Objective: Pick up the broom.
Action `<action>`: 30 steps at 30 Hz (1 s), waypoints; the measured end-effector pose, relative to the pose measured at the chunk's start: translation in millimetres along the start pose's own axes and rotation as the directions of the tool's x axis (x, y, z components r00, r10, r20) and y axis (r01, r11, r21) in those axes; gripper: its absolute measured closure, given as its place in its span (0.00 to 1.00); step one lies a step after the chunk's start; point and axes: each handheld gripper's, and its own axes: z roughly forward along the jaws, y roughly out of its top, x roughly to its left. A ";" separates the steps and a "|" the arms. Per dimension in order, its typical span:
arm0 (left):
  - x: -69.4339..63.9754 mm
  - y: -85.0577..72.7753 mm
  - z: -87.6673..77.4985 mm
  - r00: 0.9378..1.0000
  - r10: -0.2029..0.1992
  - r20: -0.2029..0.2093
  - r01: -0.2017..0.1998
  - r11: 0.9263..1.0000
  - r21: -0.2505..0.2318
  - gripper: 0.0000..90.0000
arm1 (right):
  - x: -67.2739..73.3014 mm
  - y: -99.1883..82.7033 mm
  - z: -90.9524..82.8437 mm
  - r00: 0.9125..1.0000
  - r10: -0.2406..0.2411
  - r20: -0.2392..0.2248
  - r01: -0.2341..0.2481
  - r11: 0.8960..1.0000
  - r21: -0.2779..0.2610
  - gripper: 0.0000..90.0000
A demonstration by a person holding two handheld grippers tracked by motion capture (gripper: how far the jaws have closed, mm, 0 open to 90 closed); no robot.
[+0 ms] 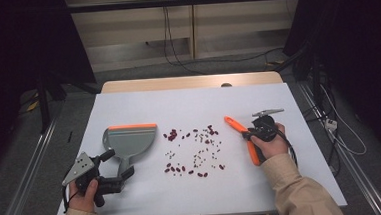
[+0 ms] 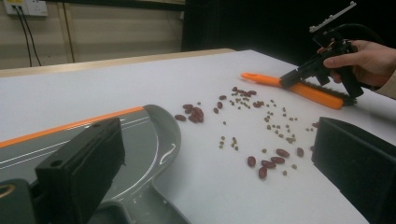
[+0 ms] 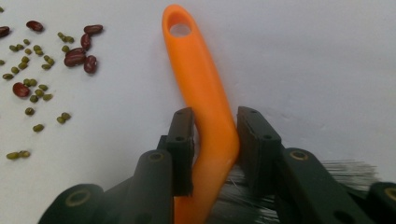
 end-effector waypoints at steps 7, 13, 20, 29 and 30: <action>-1.4 0.9 0.3 1.000 0.007 0.001 -0.007 1.000 0.001 0.02 | 2.4 -0.4 -1.8 1.000 0.006 0.001 -0.006 1.000 0.022 0.75; -1.2 1.0 0.4 1.000 0.006 0.002 -0.006 1.000 0.002 0.02 | 7.1 -0.8 0.3 0.999 0.006 0.036 -0.007 1.000 0.029 0.74; -2.0 1.6 2.6 1.000 0.012 0.005 -0.012 1.000 0.001 0.02 | 7.0 -0.7 1.8 0.999 0.021 0.041 -0.022 0.999 0.025 0.75; -4.3 2.2 4.7 1.000 0.019 0.009 -0.019 1.000 0.005 0.02 | 10.5 2.1 2.5 0.997 0.031 0.064 -0.034 0.999 0.039 0.75; -4.5 2.4 4.6 1.000 0.018 0.008 -0.019 1.000 0.004 0.02 | 11.2 3.8 2.6 0.997 0.026 0.069 -0.030 0.998 0.050 0.76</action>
